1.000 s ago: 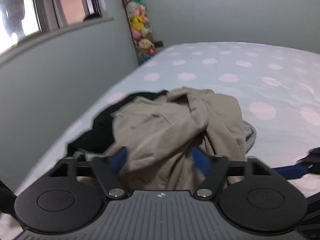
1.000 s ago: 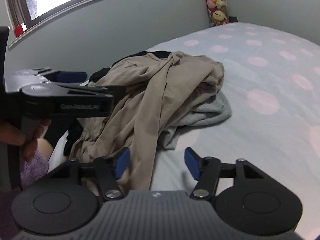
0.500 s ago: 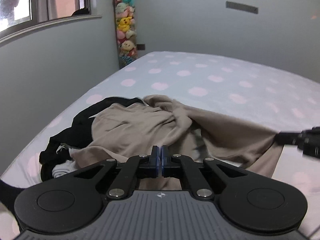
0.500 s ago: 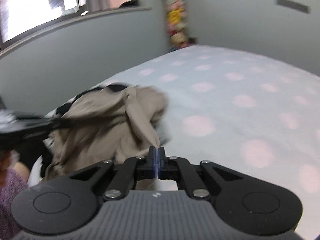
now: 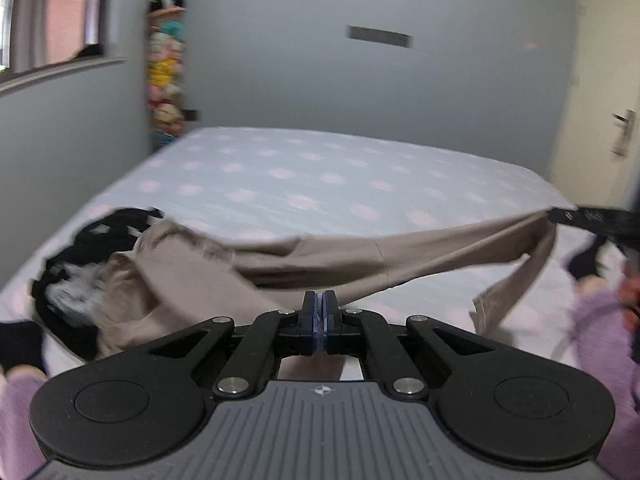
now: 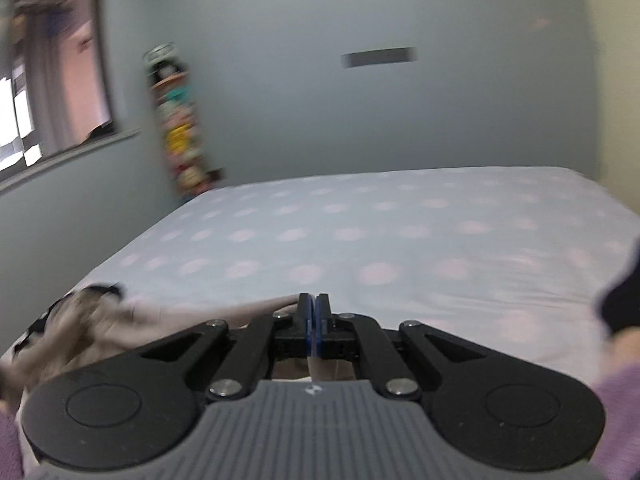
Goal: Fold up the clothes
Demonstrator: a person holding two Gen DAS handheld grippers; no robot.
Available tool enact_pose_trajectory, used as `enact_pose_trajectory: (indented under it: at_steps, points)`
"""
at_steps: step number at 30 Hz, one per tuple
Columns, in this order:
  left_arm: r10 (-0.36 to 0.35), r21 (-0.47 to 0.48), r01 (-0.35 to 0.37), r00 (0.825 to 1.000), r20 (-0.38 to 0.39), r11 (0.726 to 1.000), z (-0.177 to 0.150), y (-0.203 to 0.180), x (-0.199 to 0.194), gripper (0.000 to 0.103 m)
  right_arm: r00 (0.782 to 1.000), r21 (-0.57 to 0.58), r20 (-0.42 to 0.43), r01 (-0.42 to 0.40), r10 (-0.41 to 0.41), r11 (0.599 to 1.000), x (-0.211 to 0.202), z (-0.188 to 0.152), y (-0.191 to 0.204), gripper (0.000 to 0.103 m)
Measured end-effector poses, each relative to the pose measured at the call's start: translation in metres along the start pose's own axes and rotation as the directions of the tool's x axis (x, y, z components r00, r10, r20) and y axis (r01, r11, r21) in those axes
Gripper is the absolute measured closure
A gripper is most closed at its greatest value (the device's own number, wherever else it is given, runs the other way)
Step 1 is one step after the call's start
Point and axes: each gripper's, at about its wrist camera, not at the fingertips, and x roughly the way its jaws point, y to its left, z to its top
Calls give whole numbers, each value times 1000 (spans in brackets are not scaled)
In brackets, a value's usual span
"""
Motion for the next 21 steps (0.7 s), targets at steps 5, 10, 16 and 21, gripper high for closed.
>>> enact_pose_trajectory:
  at_steps: [5, 10, 16, 21]
  points:
    - [-83, 32, 88, 989, -122, 996, -23, -41, -10, 102, 990, 87, -1, 139, -140, 986, -43, -8, -76, 101]
    - [-69, 35, 80, 969, -237, 996, -43, -41, 9, 102, 981, 96, -98, 179, -170, 979, -49, -41, -105, 100]
    - [-27, -16, 24, 961, -274, 1000, -55, -22, 12, 70, 977, 82, -176, 137, -121, 987, -43, -76, -108, 93]
    - [28, -84, -52, 965, -262, 995, -46, 3, 23, 58, 985, 53, -153, 92, -83, 994, -45, -82, -101, 63]
